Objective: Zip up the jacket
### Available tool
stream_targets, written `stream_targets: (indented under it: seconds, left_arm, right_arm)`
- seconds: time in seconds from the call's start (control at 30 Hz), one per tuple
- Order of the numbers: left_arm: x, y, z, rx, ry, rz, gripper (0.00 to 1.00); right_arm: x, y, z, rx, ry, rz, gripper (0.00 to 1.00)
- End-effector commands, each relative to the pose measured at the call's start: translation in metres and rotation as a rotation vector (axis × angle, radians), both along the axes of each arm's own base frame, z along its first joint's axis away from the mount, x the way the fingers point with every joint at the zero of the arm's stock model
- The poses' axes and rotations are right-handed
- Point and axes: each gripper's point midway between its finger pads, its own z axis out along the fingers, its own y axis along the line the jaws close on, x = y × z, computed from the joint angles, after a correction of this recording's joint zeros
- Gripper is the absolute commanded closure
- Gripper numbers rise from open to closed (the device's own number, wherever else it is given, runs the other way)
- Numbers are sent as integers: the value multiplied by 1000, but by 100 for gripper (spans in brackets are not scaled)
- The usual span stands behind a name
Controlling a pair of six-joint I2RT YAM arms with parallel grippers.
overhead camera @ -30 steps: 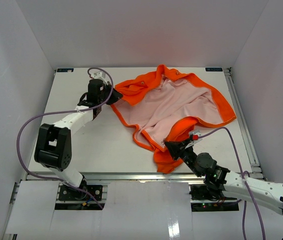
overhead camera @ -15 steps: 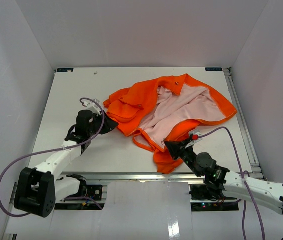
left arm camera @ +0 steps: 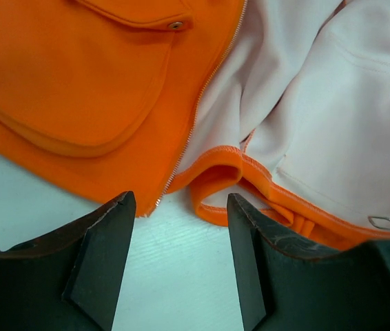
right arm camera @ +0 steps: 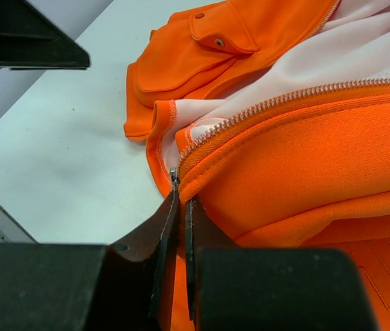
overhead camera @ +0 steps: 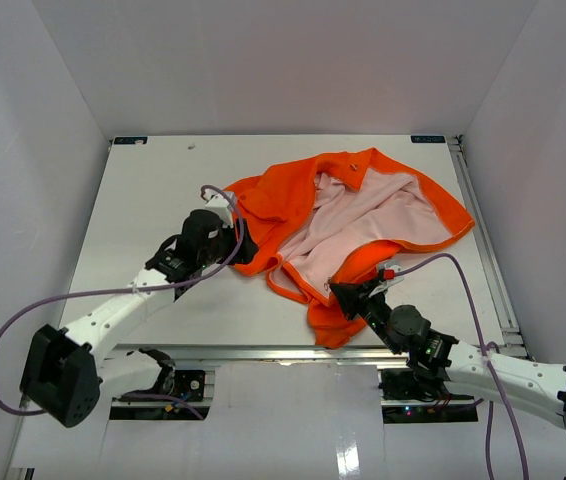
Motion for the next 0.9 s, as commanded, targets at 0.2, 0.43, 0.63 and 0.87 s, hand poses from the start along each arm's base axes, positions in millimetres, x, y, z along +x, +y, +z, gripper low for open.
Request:
stream_targets:
  seconds: [0.2, 0.43, 0.63, 0.87]
  left_arm:
    - [42, -18, -1, 345, 58, -382, 41]
    - [18, -10, -27, 364, 232, -598, 47]
    - [6, -12, -48, 336, 299, -648, 48]
    - [5, -14, -82, 327, 419, -643, 51]
  right_arm:
    - [-9, -7, -31, -19, 18, 28, 92]
    - [-11, -9, -26, 10, 4, 29, 92]
    - [-12, -11, -23, 29, -5, 30, 92]
    - [-12, -13, -24, 32, -6, 24, 92]
